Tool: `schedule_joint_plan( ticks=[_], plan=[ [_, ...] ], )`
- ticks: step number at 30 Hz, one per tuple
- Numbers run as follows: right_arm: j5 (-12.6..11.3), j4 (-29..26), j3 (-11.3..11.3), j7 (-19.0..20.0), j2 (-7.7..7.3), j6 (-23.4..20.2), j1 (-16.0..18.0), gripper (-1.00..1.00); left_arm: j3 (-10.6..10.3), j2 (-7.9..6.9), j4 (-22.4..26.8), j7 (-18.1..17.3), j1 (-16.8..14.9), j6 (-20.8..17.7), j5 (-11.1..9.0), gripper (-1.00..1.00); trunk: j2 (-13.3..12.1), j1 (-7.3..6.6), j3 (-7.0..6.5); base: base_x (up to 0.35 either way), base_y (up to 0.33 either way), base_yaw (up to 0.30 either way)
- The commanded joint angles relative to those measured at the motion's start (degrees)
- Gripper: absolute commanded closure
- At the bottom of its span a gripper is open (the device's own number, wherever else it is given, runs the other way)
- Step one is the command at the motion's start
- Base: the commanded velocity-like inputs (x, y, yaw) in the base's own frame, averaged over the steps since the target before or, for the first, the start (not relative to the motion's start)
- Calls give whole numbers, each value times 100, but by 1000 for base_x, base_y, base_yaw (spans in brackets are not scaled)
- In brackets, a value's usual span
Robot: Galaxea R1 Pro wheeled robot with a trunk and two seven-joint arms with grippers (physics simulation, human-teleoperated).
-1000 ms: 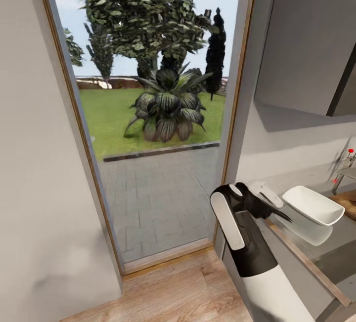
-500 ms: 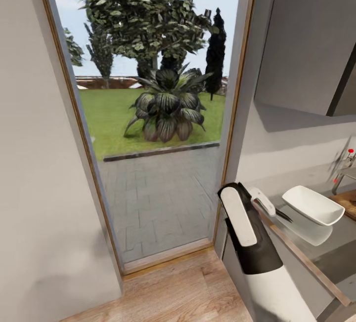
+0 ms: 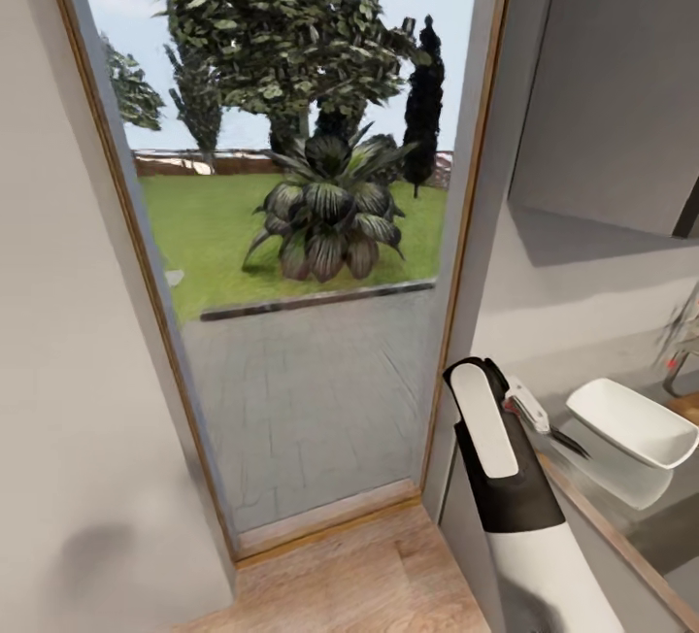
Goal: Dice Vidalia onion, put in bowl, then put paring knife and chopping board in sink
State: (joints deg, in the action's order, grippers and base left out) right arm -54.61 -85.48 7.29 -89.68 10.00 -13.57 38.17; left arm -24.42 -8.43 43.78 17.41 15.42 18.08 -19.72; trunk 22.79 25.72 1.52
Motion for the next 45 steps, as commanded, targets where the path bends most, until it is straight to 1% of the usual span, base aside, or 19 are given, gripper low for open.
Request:
schedule_joint_plan(
  ticks=[1,4,9,12,21,26,35,43,45],
  plan=[
    [-24,-4,-11,-32,0,-60,6,-100,-39,-9,9,43,-2,20,-49,-100,12,7,12,253,-92,0],
    [-24,-4,-88,-32,0,-59,5,-100,-39,-9,8,43,-3,20,-49,-100,12,7,12,241,-143,0],
    [-10,-4,-364,-32,0,-58,3,-100,-40,-2,8,43,-4,20,-49,-100,12,7,12,195,-162,0],
    [0,-4,-418,-32,0,-58,5,-100,-40,-1,8,43,-4,20,-49,-100,12,7,12,112,-92,0],
    [20,-2,-438,-32,0,-58,1,-100,-44,0,8,43,-4,20,-49,-100,12,7,12,62,-10,0],
    [31,17,-439,-32,0,-58,0,-100,-45,0,3,43,-4,20,-49,-100,12,7,12,260,0,0],
    [46,434,-460,-32,0,-75,6,-100,-37,33,-85,43,-4,20,-49,-100,12,7,12,283,0,0],
    [80,497,-457,-32,0,-44,6,-100,-37,38,-82,43,-4,20,-48,-100,12,7,12,223,0,0],
    [106,541,-455,-32,0,50,6,-100,-37,40,-85,43,-4,20,-47,-100,12,7,12,172,0,0]
  ],
)
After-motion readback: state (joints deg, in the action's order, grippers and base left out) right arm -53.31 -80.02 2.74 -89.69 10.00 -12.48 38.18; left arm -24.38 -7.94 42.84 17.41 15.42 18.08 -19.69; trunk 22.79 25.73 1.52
